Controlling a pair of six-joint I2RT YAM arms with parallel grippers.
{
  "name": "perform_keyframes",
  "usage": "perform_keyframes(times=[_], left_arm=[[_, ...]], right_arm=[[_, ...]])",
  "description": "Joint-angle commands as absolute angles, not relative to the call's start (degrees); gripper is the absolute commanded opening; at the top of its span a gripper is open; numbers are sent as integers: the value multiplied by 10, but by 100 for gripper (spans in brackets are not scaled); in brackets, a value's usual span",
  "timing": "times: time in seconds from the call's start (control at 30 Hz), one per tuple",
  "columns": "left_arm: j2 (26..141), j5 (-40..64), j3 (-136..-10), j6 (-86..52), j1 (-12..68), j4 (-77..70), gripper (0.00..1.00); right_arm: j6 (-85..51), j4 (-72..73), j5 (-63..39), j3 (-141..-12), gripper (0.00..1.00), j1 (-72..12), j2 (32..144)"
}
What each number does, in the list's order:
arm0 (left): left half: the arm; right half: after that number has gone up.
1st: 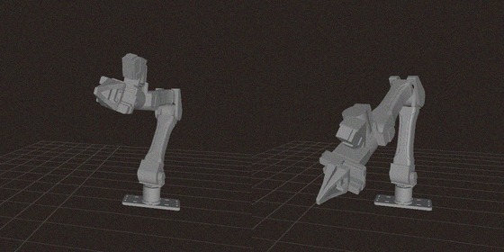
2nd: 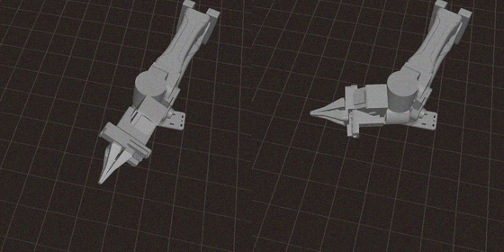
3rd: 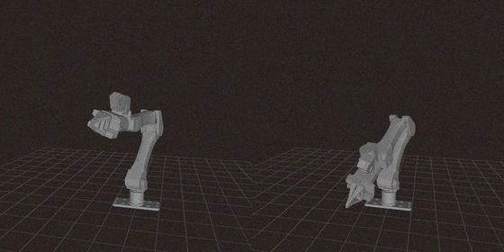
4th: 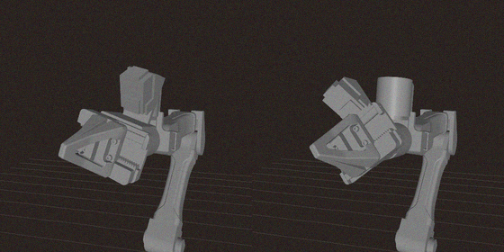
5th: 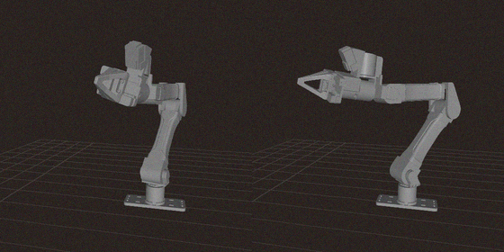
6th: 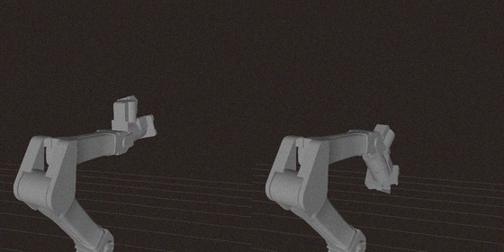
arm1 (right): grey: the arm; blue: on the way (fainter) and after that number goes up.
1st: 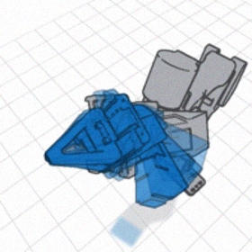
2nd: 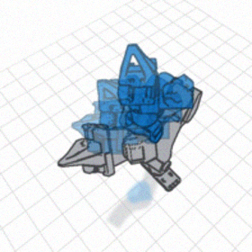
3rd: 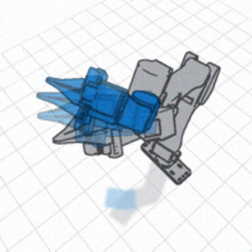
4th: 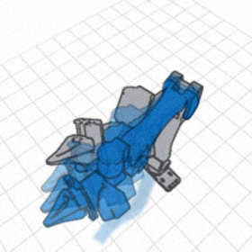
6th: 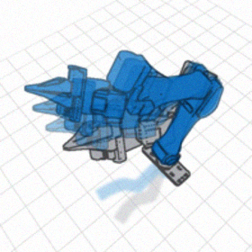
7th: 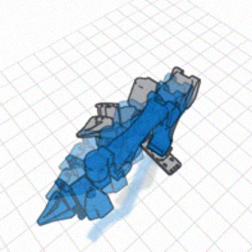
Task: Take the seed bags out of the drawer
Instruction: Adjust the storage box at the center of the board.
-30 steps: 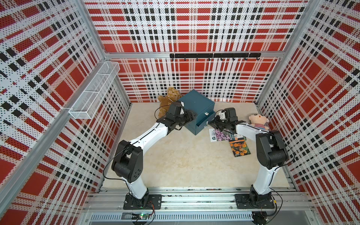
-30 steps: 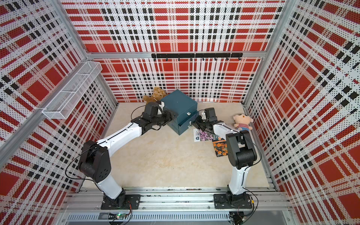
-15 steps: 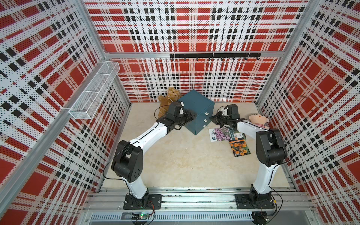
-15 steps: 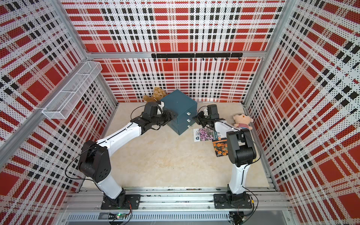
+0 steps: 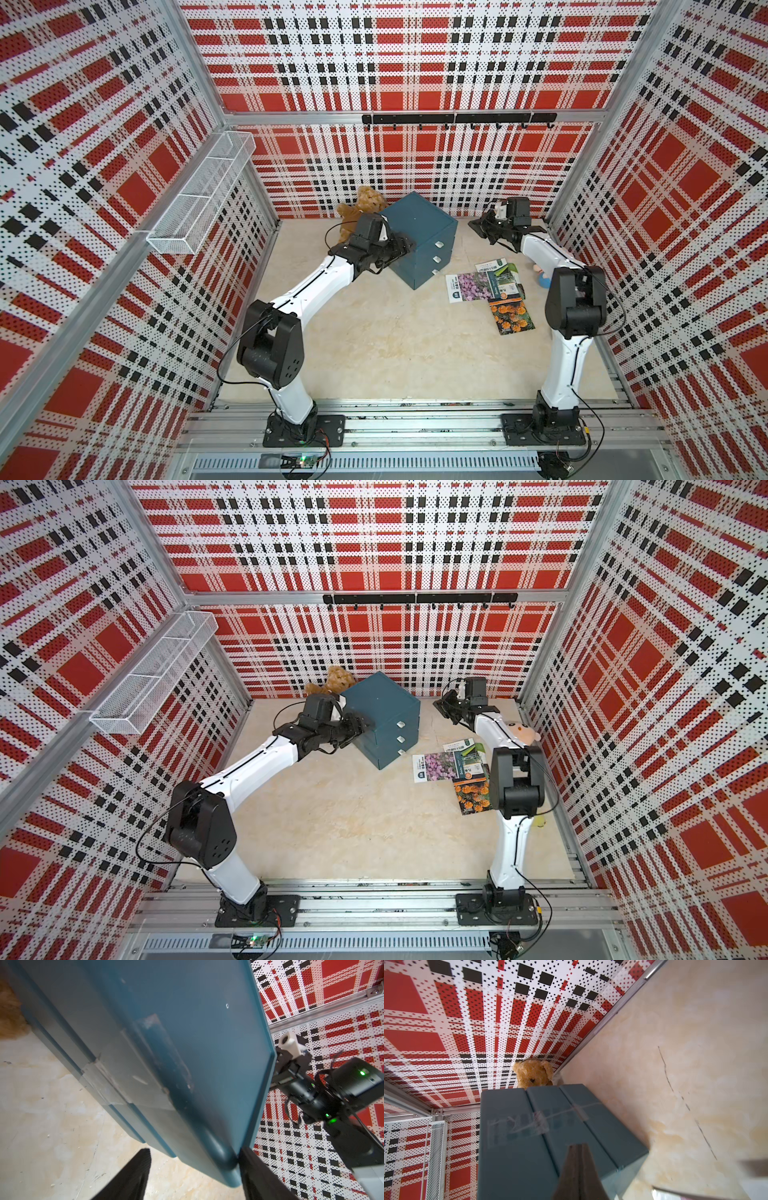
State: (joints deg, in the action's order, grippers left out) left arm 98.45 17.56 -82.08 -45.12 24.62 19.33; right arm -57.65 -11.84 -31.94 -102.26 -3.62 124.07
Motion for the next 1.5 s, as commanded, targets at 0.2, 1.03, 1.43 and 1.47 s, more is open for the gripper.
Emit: perform_keyframes(times=[0.2,1.03,1.43,1.47], left_arm=[[988,158,-866,-431,209,221,79],[1013,178,-820,-403,204,200,77],[992,150,-789,-429,260,185,75],[990,148,-787,-430,261,185,75]], right_arm=[[-560,-199,-377,-1168,0,-77,1385],[-573,-95,-354,-889,0,-165,1214],[-575,-100,-262,-634,38,-88,1020],[-575,-95,-261,-611,39,-86,1003]])
